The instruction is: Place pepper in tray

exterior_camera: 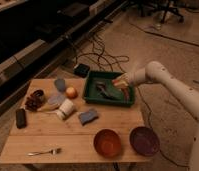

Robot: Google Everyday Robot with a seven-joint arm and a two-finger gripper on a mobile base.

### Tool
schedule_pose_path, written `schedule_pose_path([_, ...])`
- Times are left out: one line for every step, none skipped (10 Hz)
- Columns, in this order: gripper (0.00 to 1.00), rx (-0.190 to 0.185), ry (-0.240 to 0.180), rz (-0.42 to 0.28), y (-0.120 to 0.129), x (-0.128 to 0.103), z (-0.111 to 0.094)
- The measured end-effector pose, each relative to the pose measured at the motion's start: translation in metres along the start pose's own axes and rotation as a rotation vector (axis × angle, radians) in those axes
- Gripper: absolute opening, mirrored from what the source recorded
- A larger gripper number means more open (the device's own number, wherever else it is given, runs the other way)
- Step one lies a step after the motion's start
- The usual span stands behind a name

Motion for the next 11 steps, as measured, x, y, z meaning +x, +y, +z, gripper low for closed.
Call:
schedule_pose_path([0.0,0.007,-0.002,0.002,-0.002,-0.001,-0.001])
schedule_pose_path([0.0,0.011,-0.003,0.004,-0.004,-0.003,-0.002])
schedule_pose_path([0.0,0.014,-0.002,0.011,-0.007,-0.003,-0.004])
schedule_pose_path([0.0,0.011,-0.006,0.019,-0.011,-0.005,-0.004])
schedule_pose_path([0.0,0.013,-0.014,0.028,-0.016,-0.005,-0.003])
schedule_pose_path([0.0,0.022,-0.027,0.027,-0.02,-0.007,-0.004])
schedule_pose_path([0.04,0.046,-0.061,0.031,-0.026,-0.005,-0.003])
schedule_pose_path([0.14,0.063,-0.081,0.038,-0.031,-0.004,-0.005])
schedule_pose_path([0.22,0.067,-0.086,0.046,-0.034,-0.004,-0.004])
schedule_pose_path([0.3,0.065,-0.09,0.048,-0.035,-0.006,-0.002])
schedule_pose_path([0.3,0.066,-0.09,0.049,-0.035,-0.006,-0.003])
